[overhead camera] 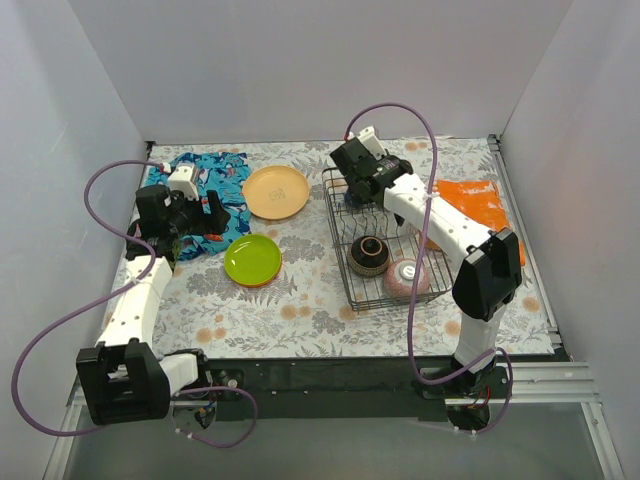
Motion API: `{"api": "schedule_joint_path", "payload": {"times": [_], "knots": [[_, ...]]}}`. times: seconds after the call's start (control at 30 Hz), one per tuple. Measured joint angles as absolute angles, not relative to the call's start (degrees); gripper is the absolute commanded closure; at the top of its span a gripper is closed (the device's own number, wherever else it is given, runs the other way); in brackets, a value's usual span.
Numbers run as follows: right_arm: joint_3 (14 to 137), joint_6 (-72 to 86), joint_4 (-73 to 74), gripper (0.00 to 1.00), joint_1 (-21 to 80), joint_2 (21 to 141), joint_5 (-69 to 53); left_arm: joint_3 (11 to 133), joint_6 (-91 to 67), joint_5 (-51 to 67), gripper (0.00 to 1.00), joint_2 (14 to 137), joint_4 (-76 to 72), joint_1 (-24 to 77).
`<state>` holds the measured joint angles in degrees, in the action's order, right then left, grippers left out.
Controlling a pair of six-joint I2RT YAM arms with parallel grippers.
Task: Load the mixed dishes into the dish rack
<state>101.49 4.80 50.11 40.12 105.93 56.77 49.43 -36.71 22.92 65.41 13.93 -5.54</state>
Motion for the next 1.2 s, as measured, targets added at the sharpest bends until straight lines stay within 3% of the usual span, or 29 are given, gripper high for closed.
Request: {"api": "schedule_joint_path", "payload": {"times": [0.3, 0.4, 0.43, 0.47, 0.57, 0.8, 1.17, 1.2], "knots": [[102.19, 4.25, 50.98, 0.99, 37.91, 108.2, 49.89, 45.93, -36.86, 22.96, 0.24, 65.89, 13.85, -5.96], [102.43, 3.81, 51.11, 0.74, 37.87, 109.12, 48.25, 43.75, -36.86, 23.09, 0.24, 66.67, 14.11, -6.26], [102.43, 3.6, 51.11, 0.52, 37.85, 109.16, 47.57, 43.24, -36.86, 23.11, 0.24, 67.02, 14.31, -6.44], [102.45, 3.18, 51.13, 0.4, 37.85, 109.16, 47.05, 42.76, -36.84, 23.16, 0.24, 67.33, 14.31, -6.63], [103.0, 2.17, 51.18, 0.25, 37.85, 109.08, 44.95, 41.21, -36.56, 23.46, 0.24, 67.77, 14.55, -7.2], [102.98, -0.03, 51.31, 0.25, 37.89, 105.49, 38.44, 38.02, -35.75, 24.86, 0.28, 68.49, 13.21, -8.21], [107.55, -5.69, 51.37, 0.26, 38.17, 101.03, 15.97, 37.89, -34.04, 24.6, 0.49, 78.61, 11.09, -8.64], [108.4, -6.24, 51.42, 0.27, 38.24, 101.1, 13.85, 38.0, -33.89, 24.62, 0.55, 79.57, 10.92, -8.64]]}}
